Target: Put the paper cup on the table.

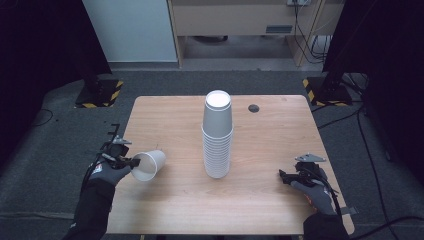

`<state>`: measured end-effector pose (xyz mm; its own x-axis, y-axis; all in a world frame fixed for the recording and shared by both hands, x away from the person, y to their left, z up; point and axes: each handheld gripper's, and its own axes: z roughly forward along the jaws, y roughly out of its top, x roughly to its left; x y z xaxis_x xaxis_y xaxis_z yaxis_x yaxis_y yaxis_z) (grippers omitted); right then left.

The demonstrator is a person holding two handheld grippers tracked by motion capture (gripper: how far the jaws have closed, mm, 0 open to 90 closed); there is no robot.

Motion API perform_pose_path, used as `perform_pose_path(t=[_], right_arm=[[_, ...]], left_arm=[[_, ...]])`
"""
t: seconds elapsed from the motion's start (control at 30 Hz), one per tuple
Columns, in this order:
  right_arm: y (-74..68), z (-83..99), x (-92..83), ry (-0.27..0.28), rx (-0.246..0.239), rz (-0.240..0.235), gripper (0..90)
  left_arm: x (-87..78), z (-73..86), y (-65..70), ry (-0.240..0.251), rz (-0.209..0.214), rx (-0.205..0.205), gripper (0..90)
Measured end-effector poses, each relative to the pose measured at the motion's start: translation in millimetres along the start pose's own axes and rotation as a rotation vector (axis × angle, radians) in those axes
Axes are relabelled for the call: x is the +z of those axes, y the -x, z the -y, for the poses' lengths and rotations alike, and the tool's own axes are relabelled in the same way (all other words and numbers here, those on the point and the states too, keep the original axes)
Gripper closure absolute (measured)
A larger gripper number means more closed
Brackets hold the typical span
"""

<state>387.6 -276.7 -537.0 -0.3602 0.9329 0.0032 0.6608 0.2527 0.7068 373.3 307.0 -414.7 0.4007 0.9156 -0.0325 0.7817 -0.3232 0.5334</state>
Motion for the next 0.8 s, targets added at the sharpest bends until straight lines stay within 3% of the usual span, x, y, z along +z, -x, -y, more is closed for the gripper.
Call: perform_pose_path(t=[0.13, 0.43, 0.6, 0.67, 0.8], right_arm=[[-0.2, 0.8, 0.6, 0.012, 0.001, 0.005, 8.8], [-0.3, 1.1, 1.1, 0.013, -0.004, 0.002, 7.8], [-0.2, 1.1, 1.2, 0.013, -0.005, 0.002, 7.8], [-0.2, 1.1, 1.2, 0.013, -0.005, 0.002, 7.8], [-0.3, 1.1, 1.3, 0.014, -0.005, 0.001, 7.6]], left_arm=[[-1.4, -7.8, -4.3, -0.085, -0.006, -0.015, 86.1], [-2.1, -24.7, -3.7, -0.296, -0.026, -0.005, 86.1], [3.1, -27.5, -0.8, -0.366, -0.018, -0.005, 86.1], [7.7, -26.9, 1.6, -0.413, -0.010, -0.020, 86.1], [12.3, -26.8, 3.1, -0.502, -0.005, -0.013, 85.9]])
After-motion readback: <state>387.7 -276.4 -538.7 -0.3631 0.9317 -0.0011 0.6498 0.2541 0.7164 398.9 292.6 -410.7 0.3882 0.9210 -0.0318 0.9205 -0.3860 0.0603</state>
